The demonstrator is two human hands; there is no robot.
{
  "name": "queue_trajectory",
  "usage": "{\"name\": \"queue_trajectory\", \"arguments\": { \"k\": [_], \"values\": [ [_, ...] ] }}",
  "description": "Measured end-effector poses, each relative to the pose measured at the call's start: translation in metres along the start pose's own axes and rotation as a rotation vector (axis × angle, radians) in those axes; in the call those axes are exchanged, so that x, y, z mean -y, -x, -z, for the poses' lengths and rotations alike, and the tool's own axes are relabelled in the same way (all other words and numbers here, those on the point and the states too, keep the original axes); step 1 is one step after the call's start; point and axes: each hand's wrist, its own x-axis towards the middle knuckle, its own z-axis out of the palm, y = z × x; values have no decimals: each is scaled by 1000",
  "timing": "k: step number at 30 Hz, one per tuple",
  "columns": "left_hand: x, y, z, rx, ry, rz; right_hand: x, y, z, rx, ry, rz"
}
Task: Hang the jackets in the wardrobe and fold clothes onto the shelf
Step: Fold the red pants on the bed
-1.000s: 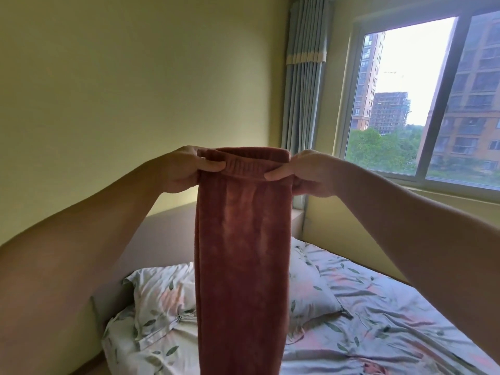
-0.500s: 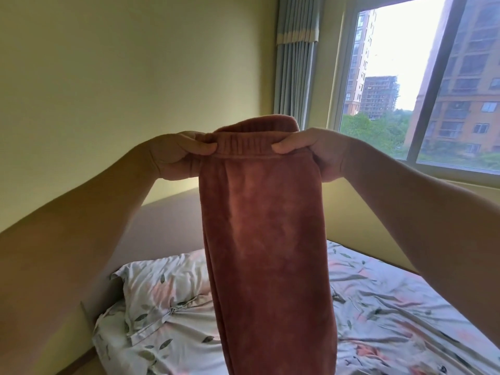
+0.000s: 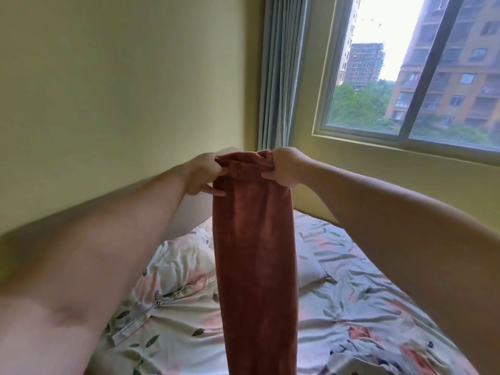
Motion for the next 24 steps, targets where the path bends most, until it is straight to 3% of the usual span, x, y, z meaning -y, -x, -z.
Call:
{"name": "queue_trajectory", "arguments": {
  "k": [6, 10, 14, 20, 24],
  "values": [
    [-38, -18, 6, -362, 293, -179, 0, -25, 6, -402, -521, -2],
    [-49, -4, 19, -433, 354, -279, 4, -11, 18, -615, -475, 148],
    [-33, 32, 13, -454, 419, -334, 10, 16, 2, -719, -470, 310],
    [56, 107, -32, -423, 473, -241, 15, 88, -86, -622, -411, 451],
    [160, 152, -76, -348, 154, -12, 15, 165, -187, -353, -368, 541]
  ]
}}
